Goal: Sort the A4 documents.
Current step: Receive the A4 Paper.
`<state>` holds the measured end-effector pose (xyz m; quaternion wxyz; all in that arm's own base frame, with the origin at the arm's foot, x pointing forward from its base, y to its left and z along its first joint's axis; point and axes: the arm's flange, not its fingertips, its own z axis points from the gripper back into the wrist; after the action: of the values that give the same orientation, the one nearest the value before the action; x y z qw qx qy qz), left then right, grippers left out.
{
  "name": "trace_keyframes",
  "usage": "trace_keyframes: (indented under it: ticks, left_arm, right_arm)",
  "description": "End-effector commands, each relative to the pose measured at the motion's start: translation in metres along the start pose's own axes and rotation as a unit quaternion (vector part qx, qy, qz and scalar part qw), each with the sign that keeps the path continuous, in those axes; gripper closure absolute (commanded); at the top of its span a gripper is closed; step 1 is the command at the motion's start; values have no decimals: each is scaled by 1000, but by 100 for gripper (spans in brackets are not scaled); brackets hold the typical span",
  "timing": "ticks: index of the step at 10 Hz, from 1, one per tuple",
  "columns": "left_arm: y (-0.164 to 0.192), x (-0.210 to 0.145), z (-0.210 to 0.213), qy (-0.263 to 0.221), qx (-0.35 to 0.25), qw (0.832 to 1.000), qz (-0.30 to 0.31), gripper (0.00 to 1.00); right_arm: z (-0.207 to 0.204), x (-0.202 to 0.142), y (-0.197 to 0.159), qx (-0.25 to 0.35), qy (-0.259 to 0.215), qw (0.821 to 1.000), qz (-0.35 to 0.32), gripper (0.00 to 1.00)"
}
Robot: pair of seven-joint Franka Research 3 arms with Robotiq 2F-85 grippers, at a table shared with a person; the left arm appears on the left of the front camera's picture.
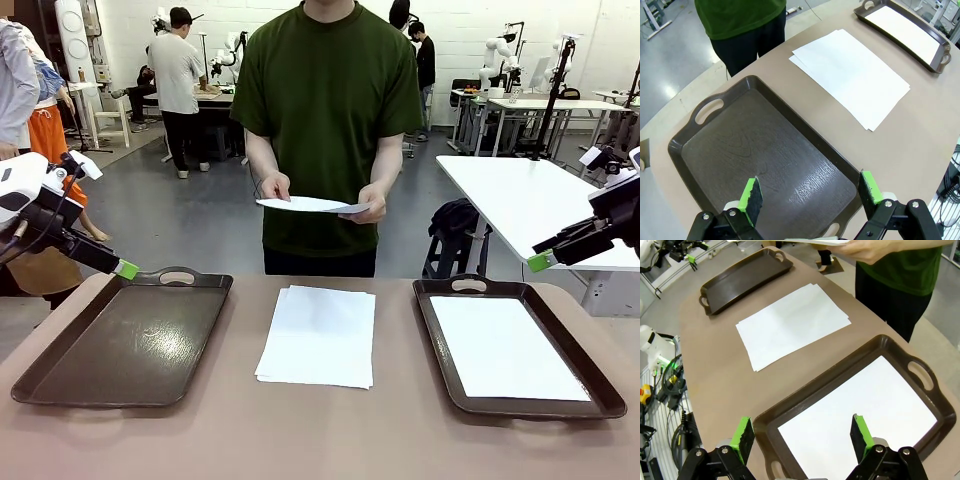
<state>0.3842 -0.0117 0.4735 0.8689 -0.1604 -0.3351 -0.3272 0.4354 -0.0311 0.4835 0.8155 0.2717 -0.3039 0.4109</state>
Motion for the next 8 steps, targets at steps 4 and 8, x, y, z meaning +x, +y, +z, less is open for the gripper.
trace_keyframes:
  ticks: [4, 8]
  left_arm:
    - [3, -2, -1, -6, -1, 1000, -4, 0]
    - [3, -2, -1, -6, -1, 1000, -4, 0]
  right_arm:
    - [-2, 0, 0, -5, -1, 1000, 4, 0]
    - [-2, 0, 0, -5, -1, 1000, 4, 0]
